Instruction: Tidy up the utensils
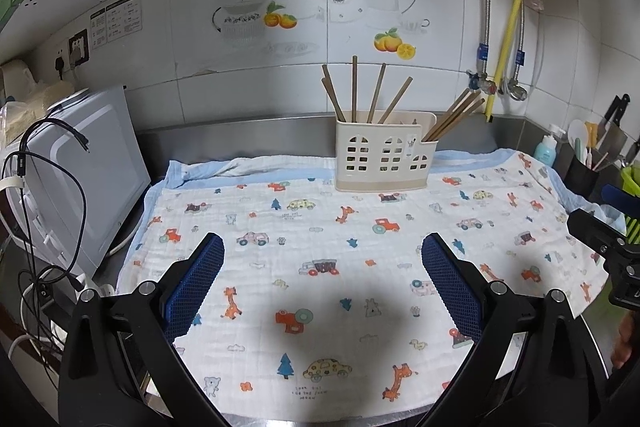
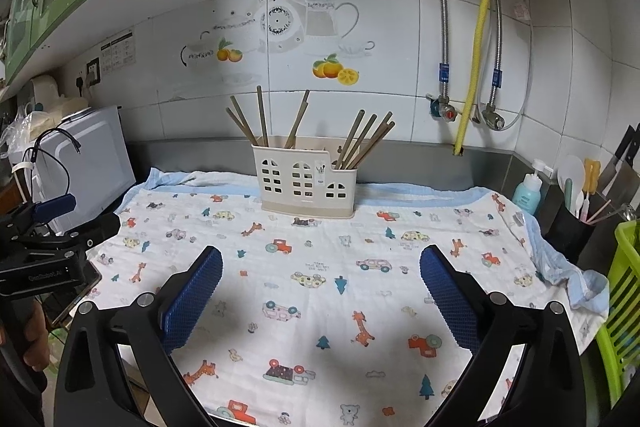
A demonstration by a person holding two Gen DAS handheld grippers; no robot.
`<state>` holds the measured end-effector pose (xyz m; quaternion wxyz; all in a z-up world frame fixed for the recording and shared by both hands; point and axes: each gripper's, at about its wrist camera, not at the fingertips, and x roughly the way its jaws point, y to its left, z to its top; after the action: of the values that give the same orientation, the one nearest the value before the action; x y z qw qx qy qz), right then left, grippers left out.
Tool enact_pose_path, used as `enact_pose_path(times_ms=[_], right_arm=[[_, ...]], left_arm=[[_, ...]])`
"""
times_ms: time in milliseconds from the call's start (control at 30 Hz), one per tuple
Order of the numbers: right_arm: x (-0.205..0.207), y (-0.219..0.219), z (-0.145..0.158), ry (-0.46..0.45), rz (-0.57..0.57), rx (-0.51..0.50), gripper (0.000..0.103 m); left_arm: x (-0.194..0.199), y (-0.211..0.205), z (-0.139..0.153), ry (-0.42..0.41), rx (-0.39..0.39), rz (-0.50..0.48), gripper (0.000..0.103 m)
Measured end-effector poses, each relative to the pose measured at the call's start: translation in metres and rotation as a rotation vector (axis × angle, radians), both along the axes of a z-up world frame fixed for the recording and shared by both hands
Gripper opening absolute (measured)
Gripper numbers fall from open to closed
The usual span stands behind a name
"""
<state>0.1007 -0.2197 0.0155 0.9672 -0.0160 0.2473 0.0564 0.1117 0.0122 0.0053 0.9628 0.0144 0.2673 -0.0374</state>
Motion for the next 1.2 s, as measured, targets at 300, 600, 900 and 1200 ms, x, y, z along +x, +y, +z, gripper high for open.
enact_pose_path(times_ms=[300, 600, 900, 1200], right_arm=[[0.000, 0.000, -0.007, 0.015, 0.003, -0.005, 0.096], [0.001, -0.001, -0.012, 0.030, 0.003, -0.006, 0.096], [0.000, 0.000, -0.013, 0.034, 0.003, -0.011, 0.096], [-0.001, 0.001, -0.013, 0.035, 0.005, -0.012, 0.096]], left_arm=[[-0.003, -0.003, -0.002, 0.007, 0.007, -0.013, 0.098], [-0.004, -0.005, -0.005, 0.016, 0.016, -0.020, 0.098], [-0.005, -0.006, -0.008, 0.022, 0.020, -0.026, 0.098], [-0.004, -0.006, -0.009, 0.028, 0.019, -0.025, 0.098]])
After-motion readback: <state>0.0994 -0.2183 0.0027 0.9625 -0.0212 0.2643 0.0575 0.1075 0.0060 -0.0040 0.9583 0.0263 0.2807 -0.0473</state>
